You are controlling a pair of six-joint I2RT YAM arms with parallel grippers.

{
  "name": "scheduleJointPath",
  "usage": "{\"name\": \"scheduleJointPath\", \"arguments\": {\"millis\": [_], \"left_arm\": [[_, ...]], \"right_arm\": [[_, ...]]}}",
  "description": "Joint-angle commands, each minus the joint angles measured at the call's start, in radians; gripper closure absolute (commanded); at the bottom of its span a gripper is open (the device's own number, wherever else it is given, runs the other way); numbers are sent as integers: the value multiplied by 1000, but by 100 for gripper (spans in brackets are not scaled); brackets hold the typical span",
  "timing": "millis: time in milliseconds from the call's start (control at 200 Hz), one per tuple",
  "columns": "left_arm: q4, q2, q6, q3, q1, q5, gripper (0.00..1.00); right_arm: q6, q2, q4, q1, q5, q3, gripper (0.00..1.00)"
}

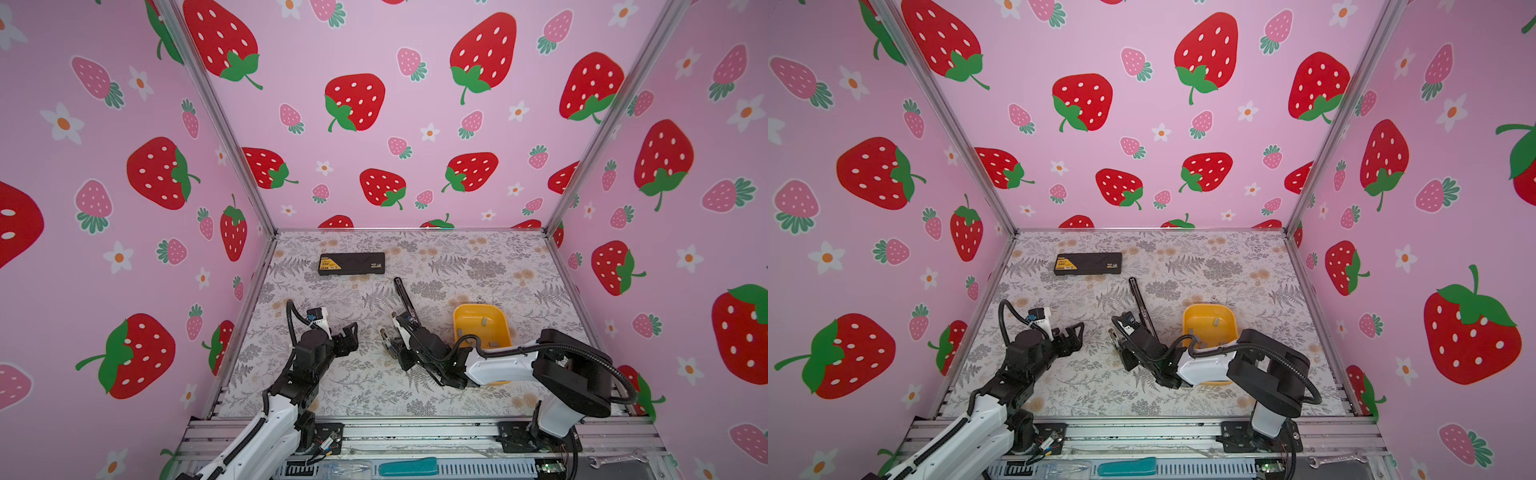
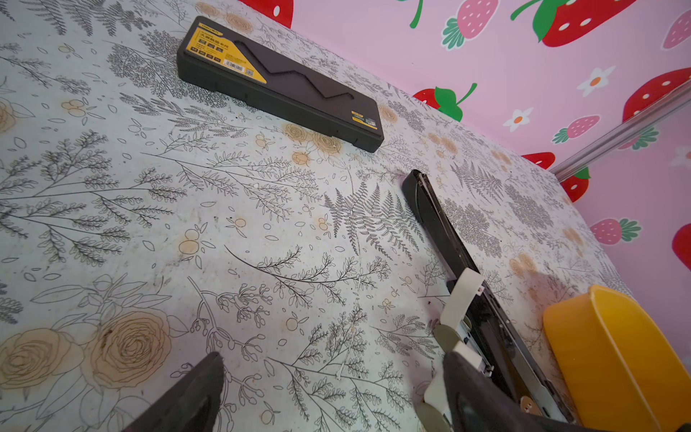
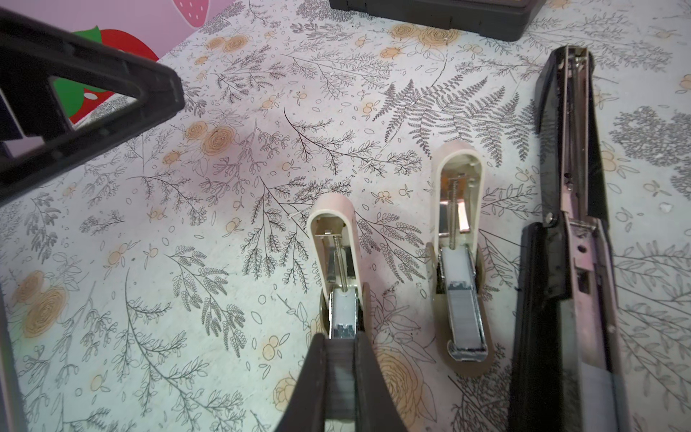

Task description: Load the staples into the stapler

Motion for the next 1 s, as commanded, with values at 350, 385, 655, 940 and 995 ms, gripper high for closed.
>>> {"name": "scheduleJointPath", "arguments": {"millis": [350, 385, 655, 940, 995], "left_arm": [[69, 67, 37, 6, -3, 84, 7], [71, 68, 38, 5, -3, 89, 7], [82, 72, 42, 3, -5, 101, 7], [86, 85, 43, 8, -11, 101, 7], [85, 88, 45, 8, -11, 101, 7]], "right_arm": [[-5, 60, 98, 14, 6, 7, 95], [-3, 63, 100, 14, 7, 9, 95], [0, 93, 103, 14, 2, 22, 95], [12, 106, 113, 19, -4, 19, 95], [12, 104, 114, 23, -1, 21, 95]]}}
